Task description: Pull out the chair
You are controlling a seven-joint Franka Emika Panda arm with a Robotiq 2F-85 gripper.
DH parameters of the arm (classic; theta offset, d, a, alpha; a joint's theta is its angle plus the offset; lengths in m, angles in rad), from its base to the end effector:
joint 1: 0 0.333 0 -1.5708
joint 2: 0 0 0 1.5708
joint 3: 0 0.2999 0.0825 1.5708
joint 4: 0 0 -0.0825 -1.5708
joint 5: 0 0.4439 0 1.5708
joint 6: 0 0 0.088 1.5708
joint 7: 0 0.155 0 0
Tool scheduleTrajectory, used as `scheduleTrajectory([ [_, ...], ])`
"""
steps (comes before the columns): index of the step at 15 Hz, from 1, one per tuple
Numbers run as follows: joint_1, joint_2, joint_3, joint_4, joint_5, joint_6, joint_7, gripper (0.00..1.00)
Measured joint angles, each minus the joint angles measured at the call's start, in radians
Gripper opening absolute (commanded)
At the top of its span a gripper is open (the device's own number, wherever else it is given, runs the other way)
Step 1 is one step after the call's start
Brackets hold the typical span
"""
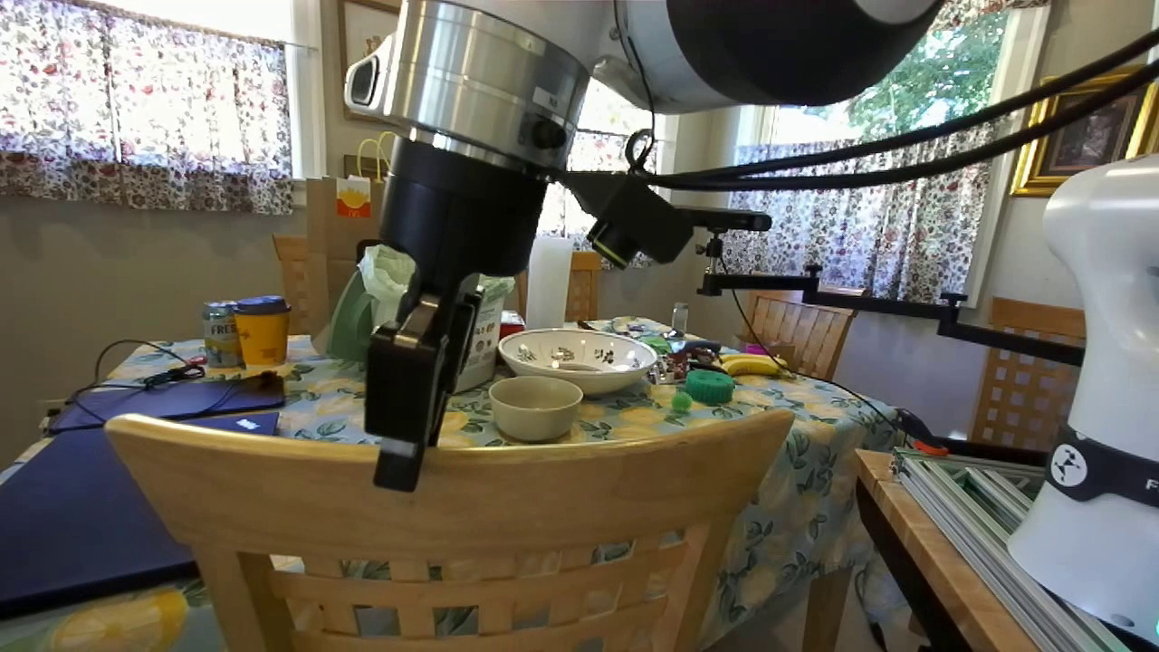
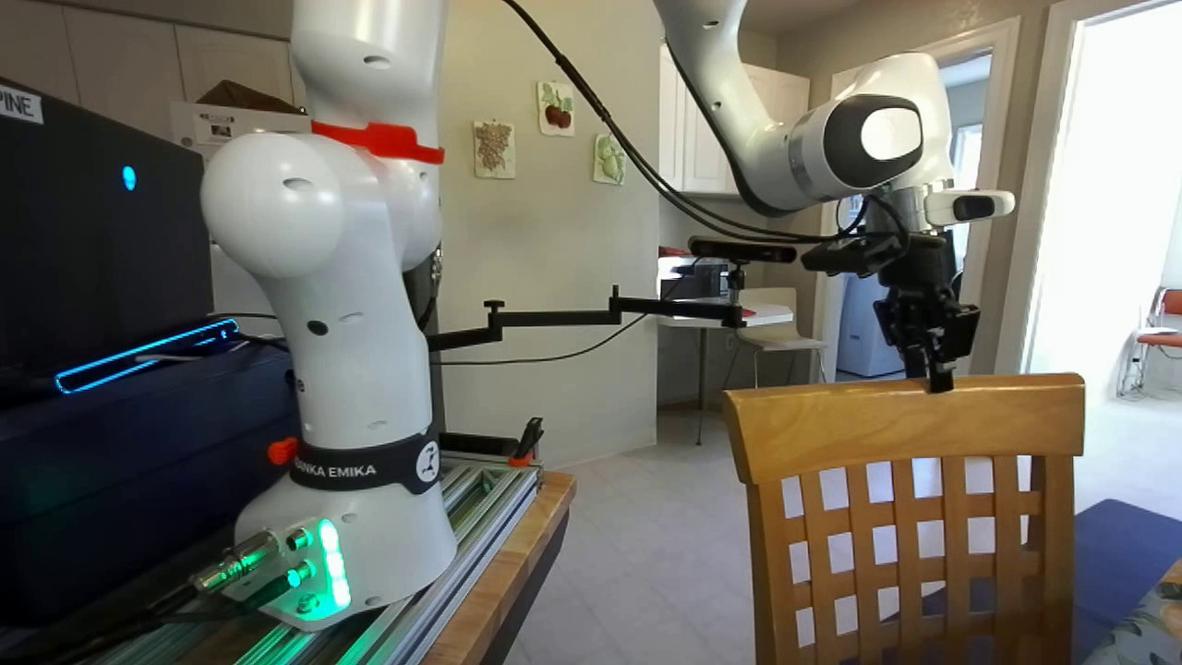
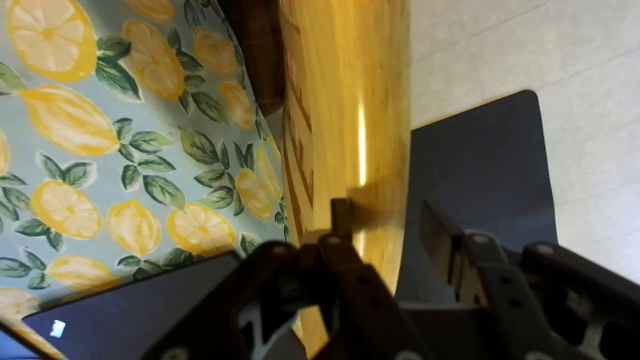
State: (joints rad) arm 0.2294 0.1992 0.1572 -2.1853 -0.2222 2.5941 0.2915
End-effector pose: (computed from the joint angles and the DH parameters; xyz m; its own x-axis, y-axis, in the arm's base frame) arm 0.5775 0.2357 0.2130 0.9375 0.2627 0.2281 0.2562 -0.9649 0.0584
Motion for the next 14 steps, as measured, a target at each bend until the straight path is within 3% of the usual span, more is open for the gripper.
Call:
scheduleTrajectory([
  [3, 0.024, 0.013, -0.016, 0.000, -0.047, 0.001, 0.074, 0.95],
  [5, 0.036, 0.018, -0.024, 0.000, -0.065, 0.001, 0.110, 1.00],
  [12, 0.072, 0.032, -0.066, 0.003, -0.165, -0.001, 0.243, 1.00],
  [13, 0.074, 0.035, -0.073, 0.006, -0.182, -0.002, 0.262, 0.75],
  [14, 0.076, 0.038, -0.079, 0.009, -0.195, -0.002, 0.277, 0.74],
])
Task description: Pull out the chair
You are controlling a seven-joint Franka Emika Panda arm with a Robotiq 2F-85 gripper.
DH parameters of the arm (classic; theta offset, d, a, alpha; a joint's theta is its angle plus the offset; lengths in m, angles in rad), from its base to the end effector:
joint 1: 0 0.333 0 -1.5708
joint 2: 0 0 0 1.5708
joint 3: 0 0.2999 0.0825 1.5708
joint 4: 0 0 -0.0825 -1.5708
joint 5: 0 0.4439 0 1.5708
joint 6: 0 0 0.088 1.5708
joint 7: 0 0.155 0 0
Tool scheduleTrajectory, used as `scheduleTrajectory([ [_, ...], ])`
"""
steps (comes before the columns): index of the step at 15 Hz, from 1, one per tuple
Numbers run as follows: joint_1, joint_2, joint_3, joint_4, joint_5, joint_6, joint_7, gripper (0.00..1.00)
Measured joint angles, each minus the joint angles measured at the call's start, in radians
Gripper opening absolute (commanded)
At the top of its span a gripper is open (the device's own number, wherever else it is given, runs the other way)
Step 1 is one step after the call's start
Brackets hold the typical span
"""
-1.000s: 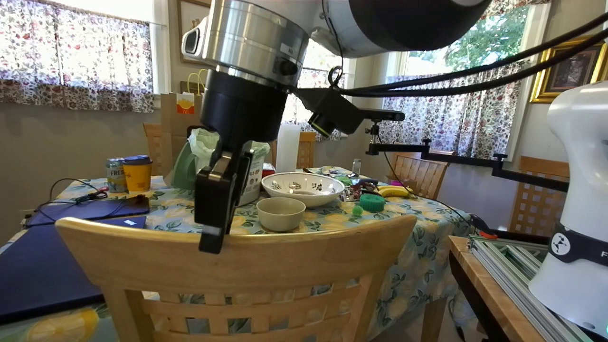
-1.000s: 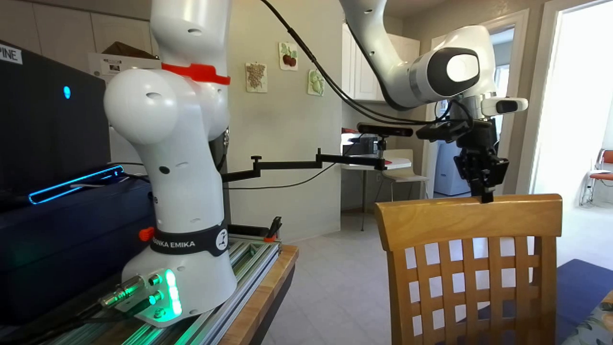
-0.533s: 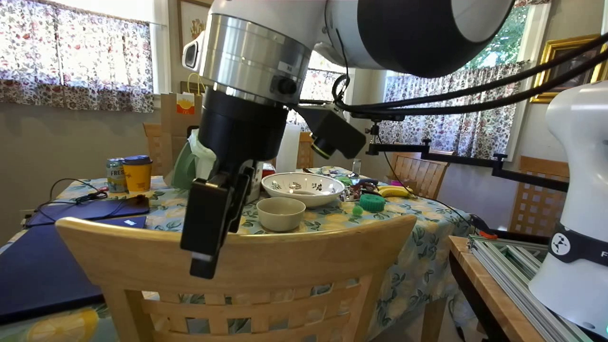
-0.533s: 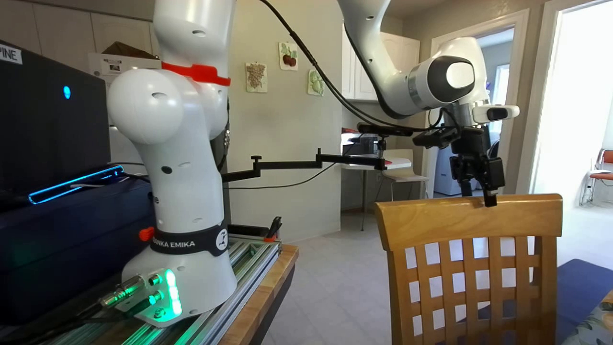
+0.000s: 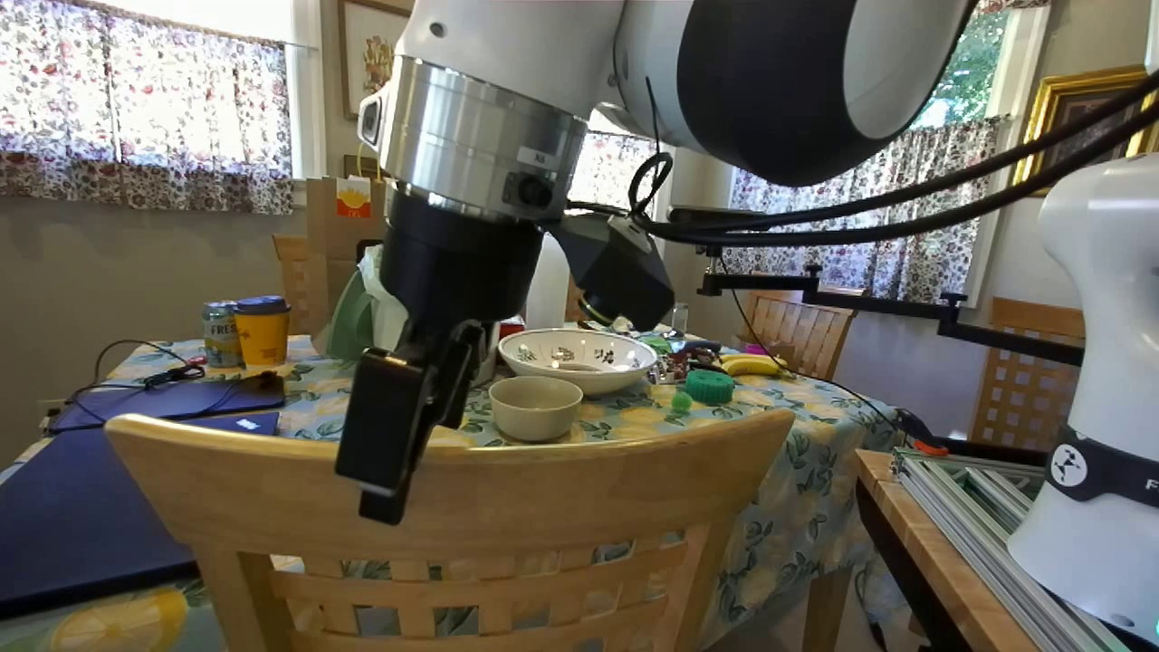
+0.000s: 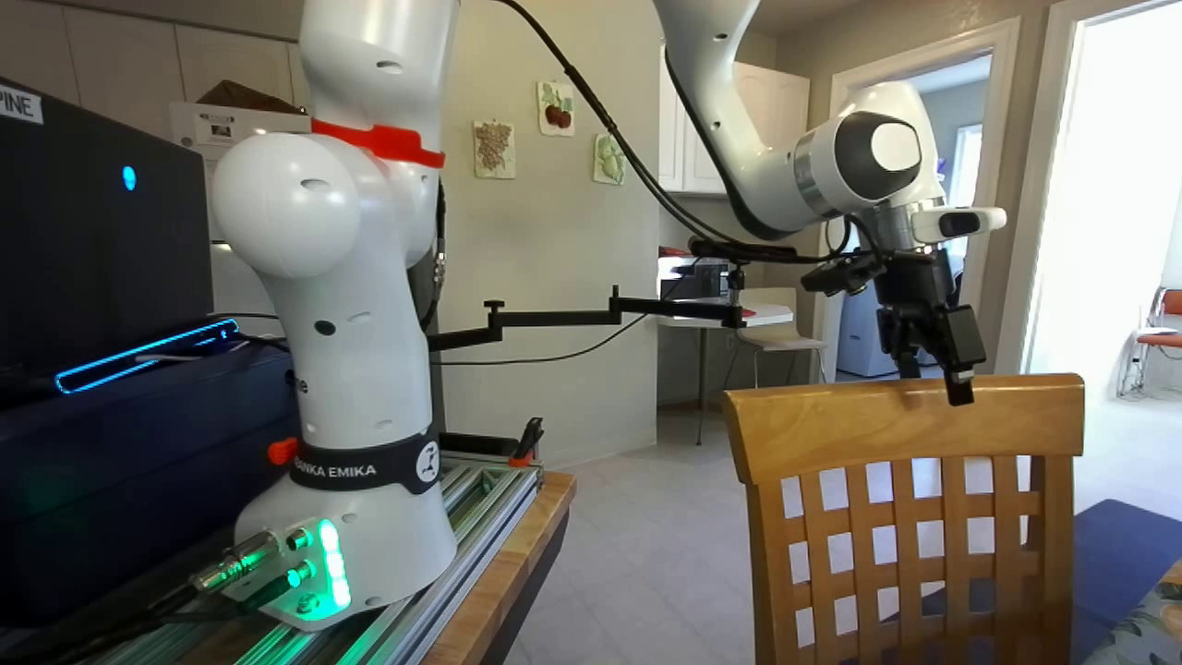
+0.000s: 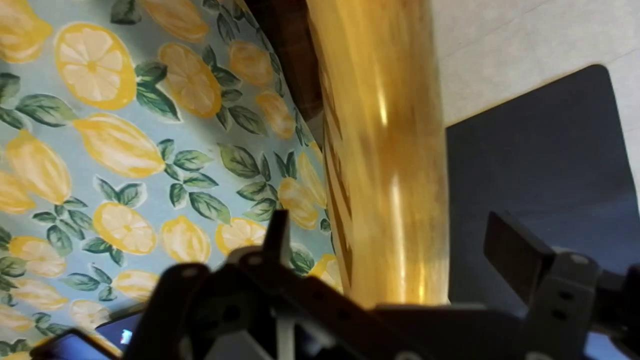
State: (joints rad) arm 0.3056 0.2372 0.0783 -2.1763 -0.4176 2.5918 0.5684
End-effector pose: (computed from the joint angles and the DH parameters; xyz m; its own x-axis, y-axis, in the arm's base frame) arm 0.5774 0.2319 0.1925 0.9545 0.1620 0.2506 0.1297 -0.9816 0.1404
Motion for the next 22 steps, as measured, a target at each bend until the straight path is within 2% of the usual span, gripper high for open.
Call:
scheduleTrajectory([
  [7, 0.015, 0.024, -0.012, 0.017, -0.026, -0.009, 0.035, 0.18],
  [9, 0.023, 0.027, -0.011, 0.018, -0.026, -0.009, 0.037, 0.07],
  [18, 0.026, 0.028, -0.009, 0.021, -0.019, -0.016, 0.012, 0.08],
  [22, 0.020, 0.027, -0.004, 0.021, 0.021, -0.016, -0.060, 0.08],
])
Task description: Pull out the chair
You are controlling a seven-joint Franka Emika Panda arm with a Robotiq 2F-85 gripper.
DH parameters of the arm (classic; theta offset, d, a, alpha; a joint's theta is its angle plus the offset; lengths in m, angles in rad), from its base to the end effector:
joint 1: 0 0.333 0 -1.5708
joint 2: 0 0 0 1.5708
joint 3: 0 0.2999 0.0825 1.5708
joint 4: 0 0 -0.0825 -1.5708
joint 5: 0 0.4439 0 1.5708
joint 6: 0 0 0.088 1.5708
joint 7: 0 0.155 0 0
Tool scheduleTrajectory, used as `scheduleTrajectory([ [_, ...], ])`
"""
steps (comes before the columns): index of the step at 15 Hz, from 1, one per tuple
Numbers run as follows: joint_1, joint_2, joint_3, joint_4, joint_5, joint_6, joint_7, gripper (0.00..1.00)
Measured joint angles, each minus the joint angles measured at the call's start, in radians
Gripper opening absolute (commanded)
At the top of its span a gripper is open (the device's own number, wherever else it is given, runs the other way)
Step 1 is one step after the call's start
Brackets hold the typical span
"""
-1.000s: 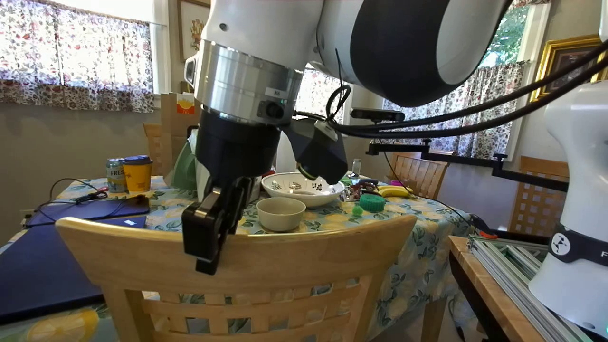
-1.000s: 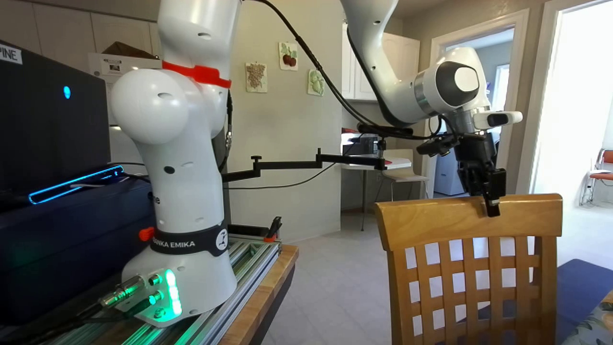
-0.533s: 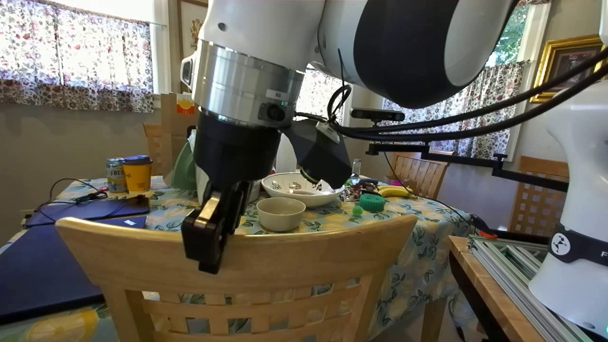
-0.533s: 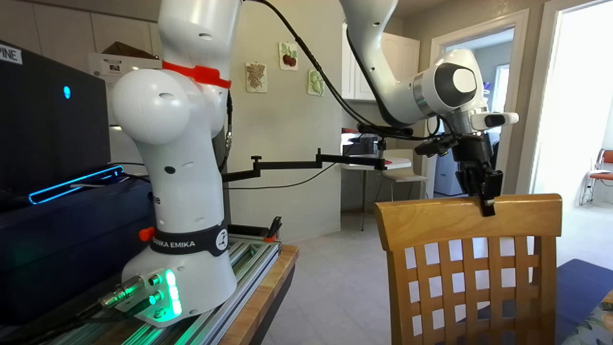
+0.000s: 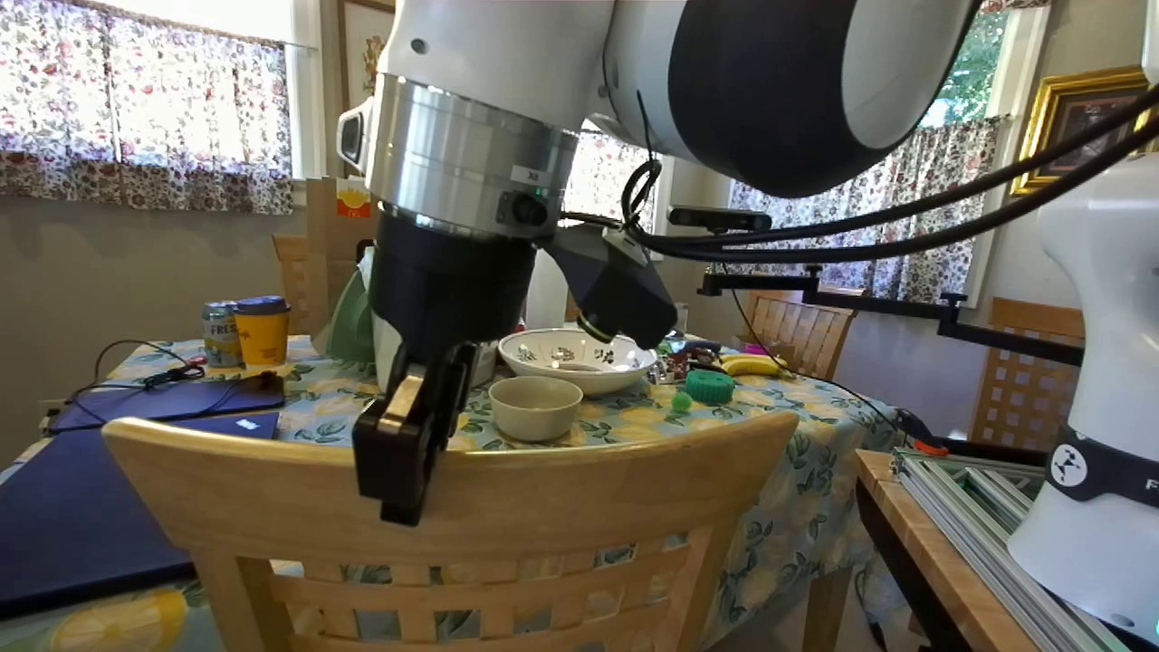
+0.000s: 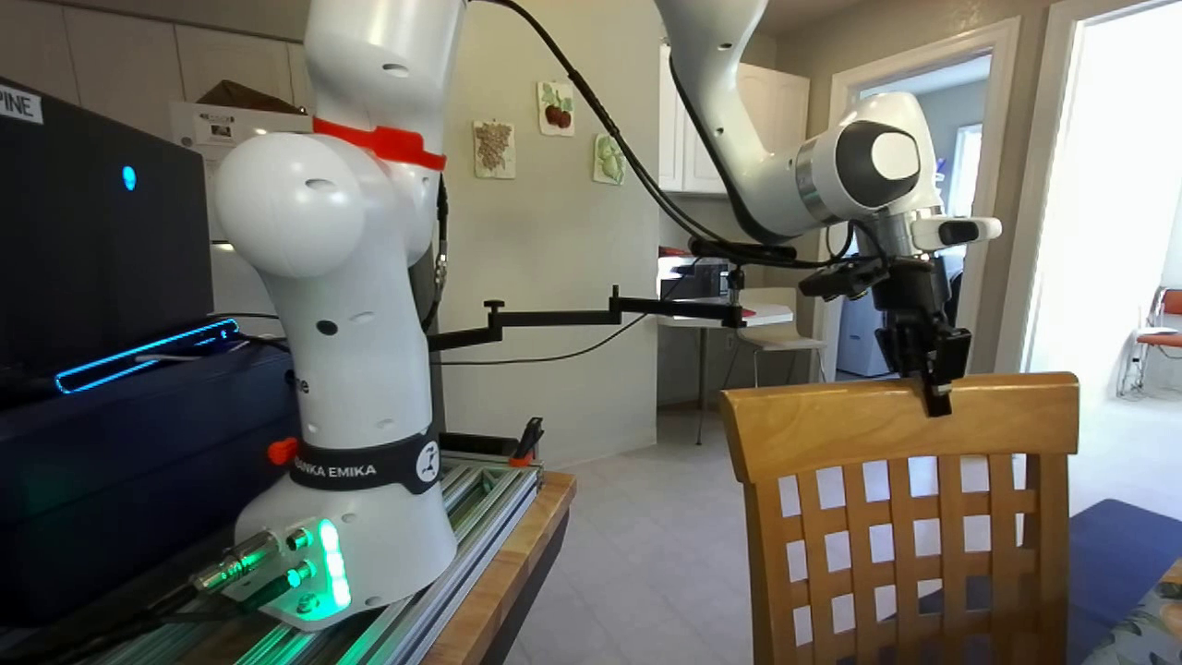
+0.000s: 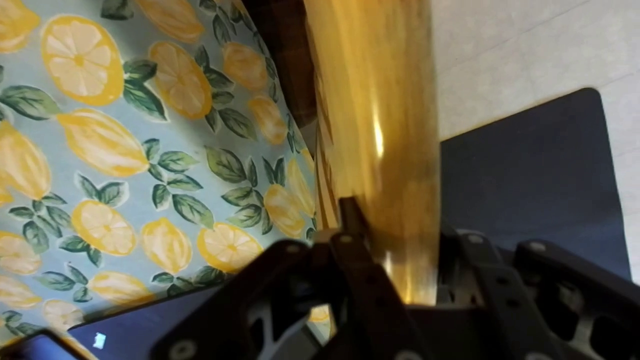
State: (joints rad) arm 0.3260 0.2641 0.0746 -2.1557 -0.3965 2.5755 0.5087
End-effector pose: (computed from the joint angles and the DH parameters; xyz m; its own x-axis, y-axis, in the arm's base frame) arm 0.5761 0.2417 0.1837 0.9513 0.2168 0.2194 0.1868 -0.9710 0.1495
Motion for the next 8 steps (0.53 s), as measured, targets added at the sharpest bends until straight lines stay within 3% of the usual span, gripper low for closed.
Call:
scheduleTrajectory([
  [8, -0.027, -0.003, 0.041, -0.003, 0.094, -0.001, -0.187, 0.08],
])
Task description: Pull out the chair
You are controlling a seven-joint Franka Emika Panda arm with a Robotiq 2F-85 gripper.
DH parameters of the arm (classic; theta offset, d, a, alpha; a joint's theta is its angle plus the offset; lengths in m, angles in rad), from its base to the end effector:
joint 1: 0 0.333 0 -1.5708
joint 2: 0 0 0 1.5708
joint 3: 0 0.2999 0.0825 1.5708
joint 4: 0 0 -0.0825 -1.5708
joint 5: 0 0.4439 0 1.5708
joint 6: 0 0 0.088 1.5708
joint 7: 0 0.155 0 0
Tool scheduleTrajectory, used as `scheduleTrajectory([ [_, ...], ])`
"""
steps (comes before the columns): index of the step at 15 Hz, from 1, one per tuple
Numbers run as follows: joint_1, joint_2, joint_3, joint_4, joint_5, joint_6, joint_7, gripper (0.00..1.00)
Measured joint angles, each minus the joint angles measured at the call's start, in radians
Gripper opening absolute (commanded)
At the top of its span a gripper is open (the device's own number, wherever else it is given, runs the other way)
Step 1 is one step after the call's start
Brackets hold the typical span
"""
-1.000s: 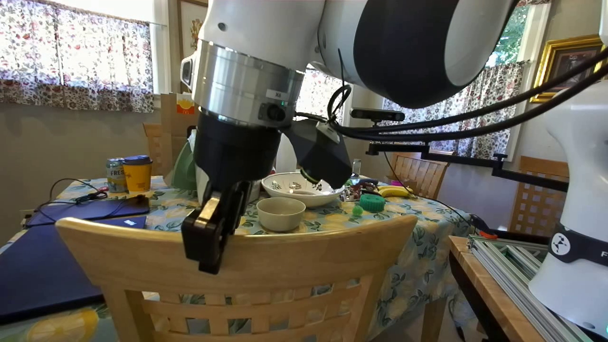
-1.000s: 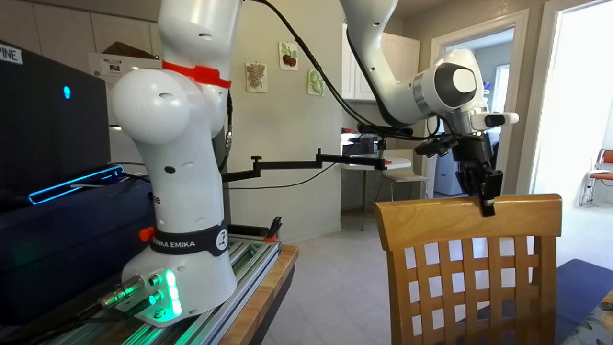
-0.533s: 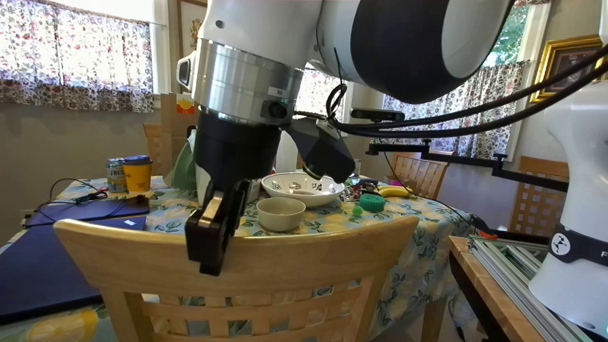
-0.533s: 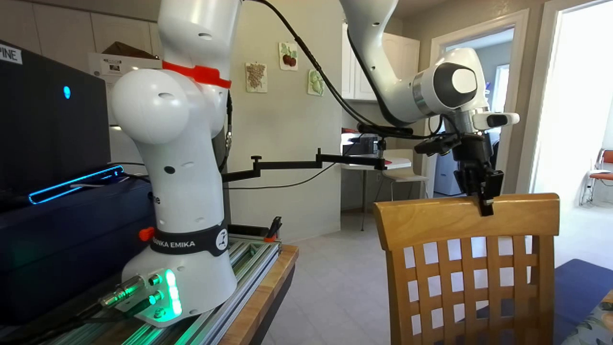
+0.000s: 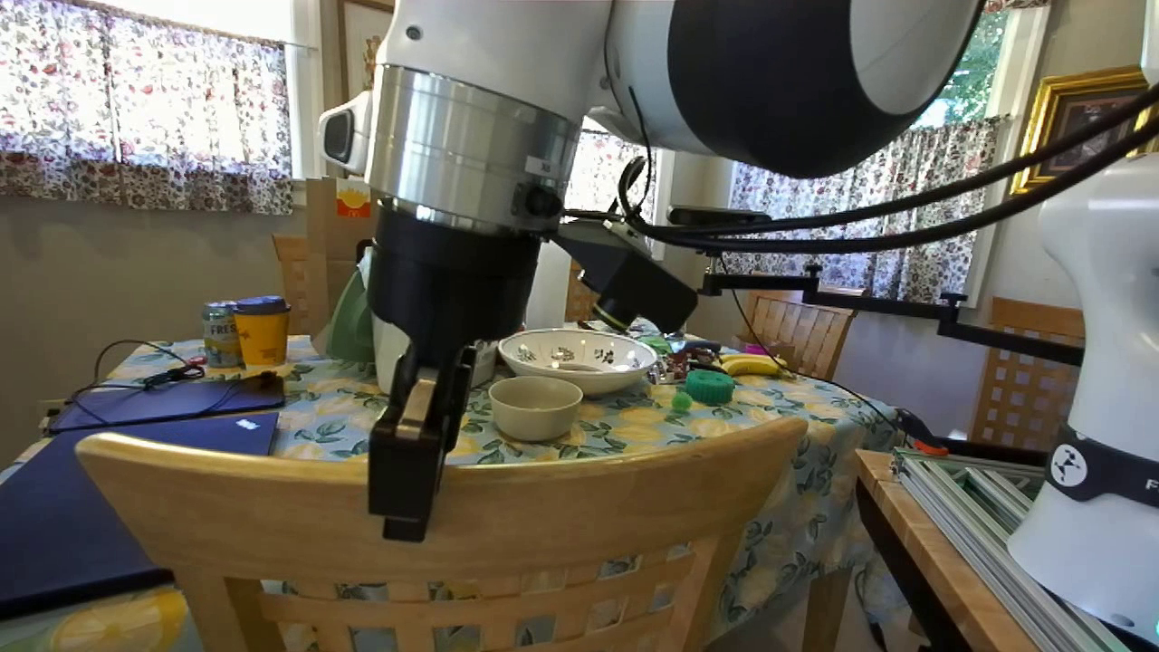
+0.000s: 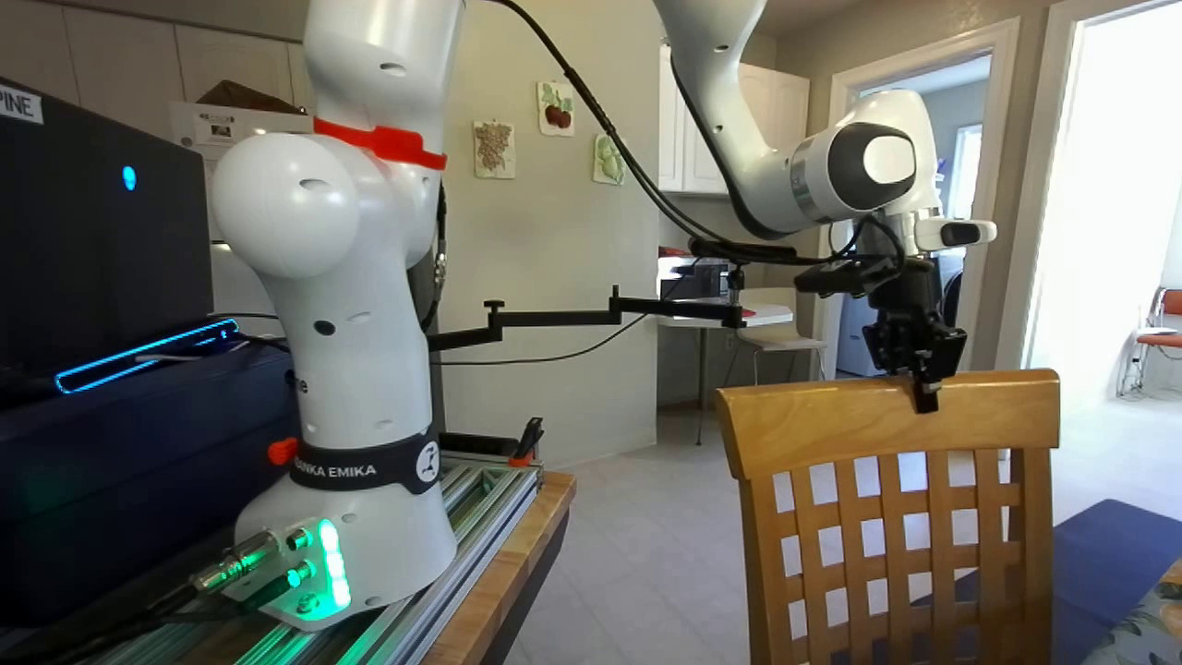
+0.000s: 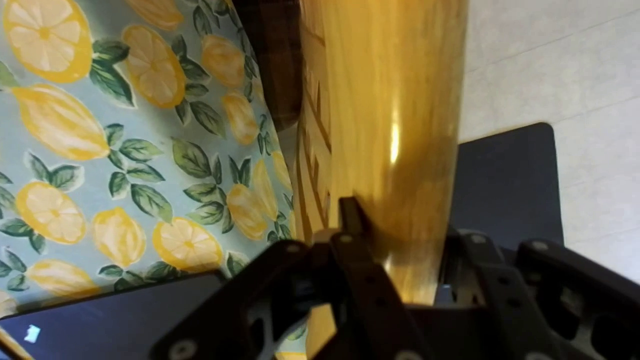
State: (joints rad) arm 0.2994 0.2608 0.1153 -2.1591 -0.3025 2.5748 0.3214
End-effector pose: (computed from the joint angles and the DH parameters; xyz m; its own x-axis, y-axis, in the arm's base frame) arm 0.5711 0.2507 0.1845 0.9263 0.3287 0.1842 0.3115 -0.9431 0.1165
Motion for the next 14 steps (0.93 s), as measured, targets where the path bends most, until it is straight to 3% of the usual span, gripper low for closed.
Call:
scheduleTrajectory([
  [14, -0.031, -0.013, 0.086, -0.024, 0.063, 0.002, -0.242, 0.08],
])
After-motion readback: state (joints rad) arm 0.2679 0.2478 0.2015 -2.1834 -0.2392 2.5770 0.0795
